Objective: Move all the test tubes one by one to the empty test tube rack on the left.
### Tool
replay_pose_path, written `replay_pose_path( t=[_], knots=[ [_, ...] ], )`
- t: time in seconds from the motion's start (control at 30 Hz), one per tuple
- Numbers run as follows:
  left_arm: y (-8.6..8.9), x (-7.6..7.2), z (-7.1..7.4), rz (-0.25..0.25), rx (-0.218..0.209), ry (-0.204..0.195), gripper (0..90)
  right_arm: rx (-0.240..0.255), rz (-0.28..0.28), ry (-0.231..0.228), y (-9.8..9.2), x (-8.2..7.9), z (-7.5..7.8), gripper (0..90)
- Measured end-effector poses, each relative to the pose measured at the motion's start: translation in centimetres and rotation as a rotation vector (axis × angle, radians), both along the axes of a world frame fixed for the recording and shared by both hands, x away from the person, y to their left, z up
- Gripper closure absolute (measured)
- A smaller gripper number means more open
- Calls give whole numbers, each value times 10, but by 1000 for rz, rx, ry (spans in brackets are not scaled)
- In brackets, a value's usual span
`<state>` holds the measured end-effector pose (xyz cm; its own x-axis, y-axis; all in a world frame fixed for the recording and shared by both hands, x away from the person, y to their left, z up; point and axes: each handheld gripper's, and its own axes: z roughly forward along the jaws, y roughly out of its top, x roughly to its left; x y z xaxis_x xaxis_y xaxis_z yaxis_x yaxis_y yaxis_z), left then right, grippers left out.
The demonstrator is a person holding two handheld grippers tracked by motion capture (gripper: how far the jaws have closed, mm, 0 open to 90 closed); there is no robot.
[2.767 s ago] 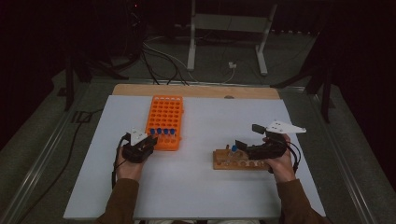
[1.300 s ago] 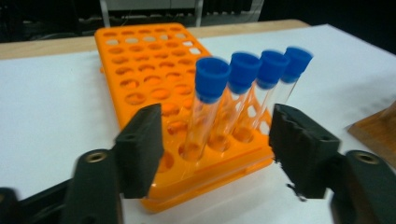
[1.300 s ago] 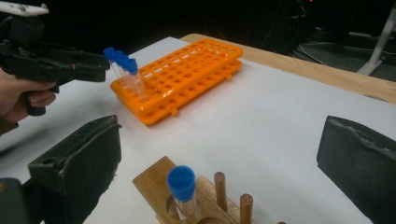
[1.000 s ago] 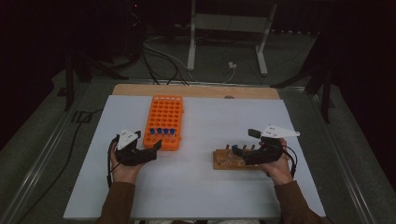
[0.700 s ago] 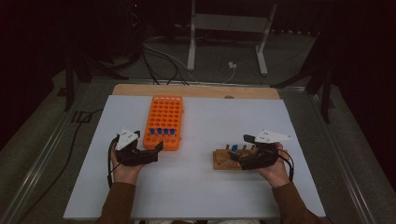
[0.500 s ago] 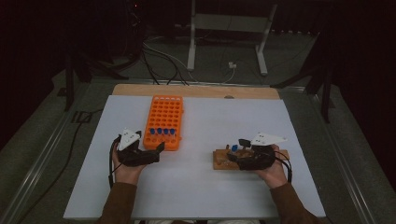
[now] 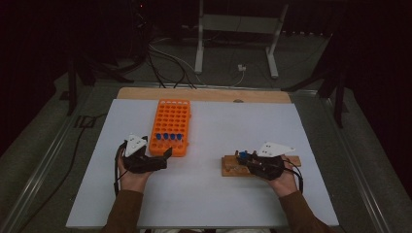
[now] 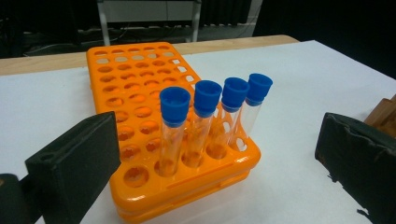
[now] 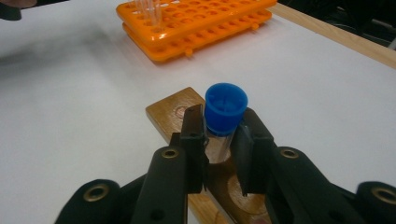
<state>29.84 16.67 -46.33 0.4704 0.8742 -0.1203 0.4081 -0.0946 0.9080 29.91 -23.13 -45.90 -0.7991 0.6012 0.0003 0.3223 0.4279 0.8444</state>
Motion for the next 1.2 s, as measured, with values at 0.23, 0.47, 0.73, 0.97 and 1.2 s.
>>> replay_pose_path(
  t=[0.23,0.47,0.73,0.97,1.2],
  knots=[
    [-2,-1,2,-9,-1,-5,9,4,-10,-9,4,0,-1,770],
    [-6,-1,4,-27,0,-1,9,19,-9,0,5,1,1,771],
    [-15,-3,11,-54,-1,-18,10,53,-19,12,-1,1,12,771],
    [-26,-3,17,-88,5,-34,13,59,-25,15,-5,0,21,772],
    [-38,-2,22,-125,13,-37,15,82,-22,2,-10,1,33,773]
  ],
)
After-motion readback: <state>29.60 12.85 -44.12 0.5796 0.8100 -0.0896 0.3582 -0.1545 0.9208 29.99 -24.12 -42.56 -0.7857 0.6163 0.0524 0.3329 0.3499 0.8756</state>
